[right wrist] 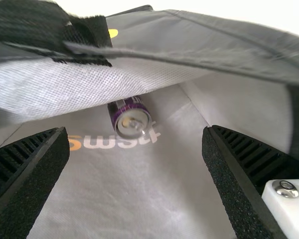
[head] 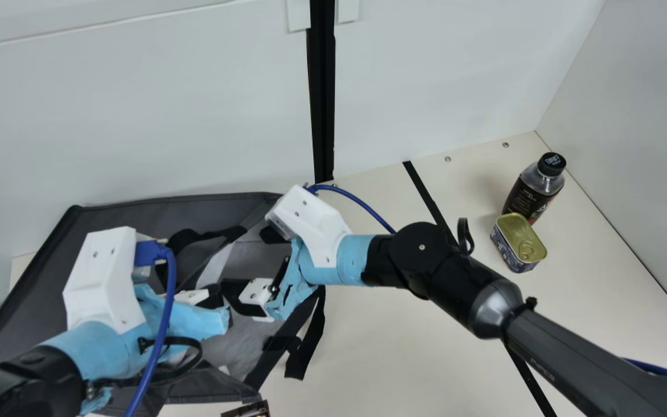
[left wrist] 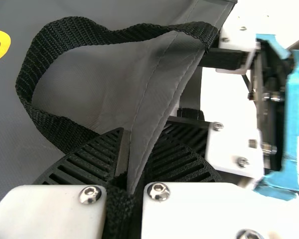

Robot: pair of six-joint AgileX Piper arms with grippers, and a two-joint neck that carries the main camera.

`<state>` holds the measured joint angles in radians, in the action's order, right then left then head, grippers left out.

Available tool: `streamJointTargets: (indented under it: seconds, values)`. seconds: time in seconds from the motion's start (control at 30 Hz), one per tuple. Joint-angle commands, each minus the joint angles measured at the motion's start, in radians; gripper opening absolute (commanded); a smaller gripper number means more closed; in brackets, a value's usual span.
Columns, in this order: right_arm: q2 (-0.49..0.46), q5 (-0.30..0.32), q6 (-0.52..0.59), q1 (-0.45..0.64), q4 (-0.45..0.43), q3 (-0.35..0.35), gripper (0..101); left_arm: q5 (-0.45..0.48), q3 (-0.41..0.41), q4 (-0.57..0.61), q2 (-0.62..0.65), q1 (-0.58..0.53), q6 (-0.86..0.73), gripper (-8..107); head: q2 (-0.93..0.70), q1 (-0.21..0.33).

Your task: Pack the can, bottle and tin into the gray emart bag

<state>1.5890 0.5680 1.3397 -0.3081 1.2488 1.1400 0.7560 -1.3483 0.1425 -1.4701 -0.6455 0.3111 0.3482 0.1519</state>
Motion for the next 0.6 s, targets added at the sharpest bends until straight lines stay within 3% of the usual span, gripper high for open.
streamJointTargets:
  seconds: [0.0,0.57]
  values:
    - [-0.023,-0.011,-0.023,0.000,-0.016,-0.011,91,0.000,0.000,0.000,0.000,0.000,0.000,10,0.001,0.023]
    - [-0.205,-0.072,-0.216,0.032,-0.174,-0.110,91,0.000,0.000,0.000,0.000,0.000,0.000,10,0.001,0.023]
